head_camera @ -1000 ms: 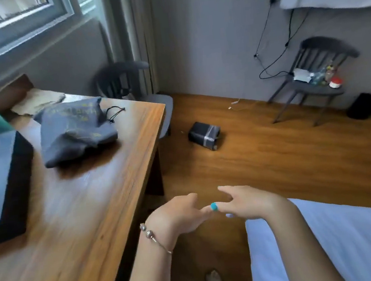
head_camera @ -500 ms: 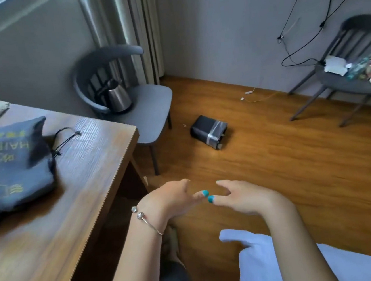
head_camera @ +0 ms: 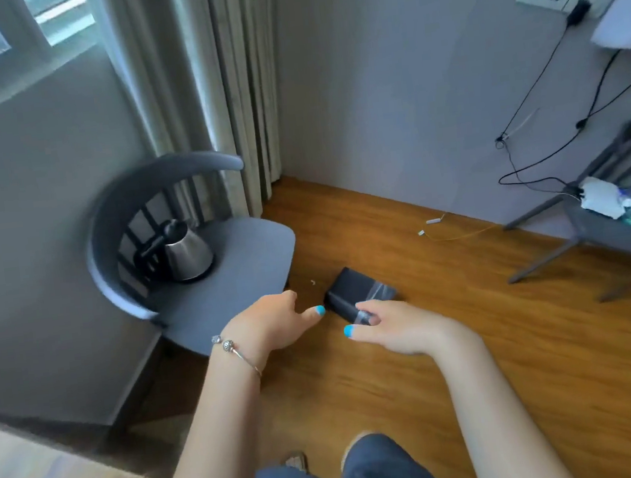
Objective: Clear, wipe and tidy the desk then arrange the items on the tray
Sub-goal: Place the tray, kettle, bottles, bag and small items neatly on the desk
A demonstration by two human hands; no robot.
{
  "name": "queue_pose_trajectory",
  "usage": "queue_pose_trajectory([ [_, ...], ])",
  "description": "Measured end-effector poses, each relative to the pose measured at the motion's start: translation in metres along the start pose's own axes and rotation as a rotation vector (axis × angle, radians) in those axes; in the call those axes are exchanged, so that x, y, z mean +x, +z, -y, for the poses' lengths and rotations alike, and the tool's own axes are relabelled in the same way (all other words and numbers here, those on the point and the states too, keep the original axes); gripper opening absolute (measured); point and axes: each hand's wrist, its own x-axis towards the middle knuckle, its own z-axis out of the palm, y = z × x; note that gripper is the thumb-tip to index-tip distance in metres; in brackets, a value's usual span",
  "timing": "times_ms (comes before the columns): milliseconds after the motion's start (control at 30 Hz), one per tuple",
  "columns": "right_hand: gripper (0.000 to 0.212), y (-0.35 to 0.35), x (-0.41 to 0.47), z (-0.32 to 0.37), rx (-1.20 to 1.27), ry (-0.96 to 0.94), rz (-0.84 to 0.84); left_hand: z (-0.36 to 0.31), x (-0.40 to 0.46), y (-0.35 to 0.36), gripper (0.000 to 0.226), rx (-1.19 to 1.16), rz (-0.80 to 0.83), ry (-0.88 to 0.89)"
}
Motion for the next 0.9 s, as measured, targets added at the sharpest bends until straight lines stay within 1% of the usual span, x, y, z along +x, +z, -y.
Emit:
queue_pose_trajectory([
  [100,0.070,-0.032,0.055,0.004,-0.050,-0.019,0.062,0.010,0.050,-0.008,0.069,-0.001,0.056,-0.082],
  [200,0.072,-0.059,0.119,0.008,-0.147,-0.054,0.165,0.014,0.099,-0.016,0.068,-0.027,0.117,-0.179],
  [267,0.072,-0.079,0.163,0.014,-0.225,-0.104,0.223,0.014,0.130,-0.023,0.066,-0.114,0.096,-0.239],
  [400,0.068,-0.120,0.229,0.037,-0.296,-0.190,0.291,0.016,0.168,-0.038,0.066,-0.289,-0.008,-0.370],
  [533,0.066,-0.144,0.284,0.067,-0.393,-0.275,0.355,0.023,0.185,-0.045,0.065,-0.473,-0.022,-0.492],
  [633,0.067,-0.144,0.316,0.092,-0.474,-0.324,0.410,0.035,0.192,-0.045,0.070,-0.606,-0.111,-0.581],
  [767,0.067,-0.126,0.362,0.125,-0.512,-0.395,0.501,0.063,0.214,-0.048,0.075,-0.730,-0.230,-0.606],
  [833,0.067,-0.111,0.390,0.143,-0.464,-0.424,0.514,0.089,0.234,-0.051,0.077,-0.801,-0.352,-0.586],
  [900,0.070,-0.093,0.421,0.164,-0.335,-0.455,0.494,0.120,0.257,-0.056,0.080,-0.813,-0.547,-0.563],
])
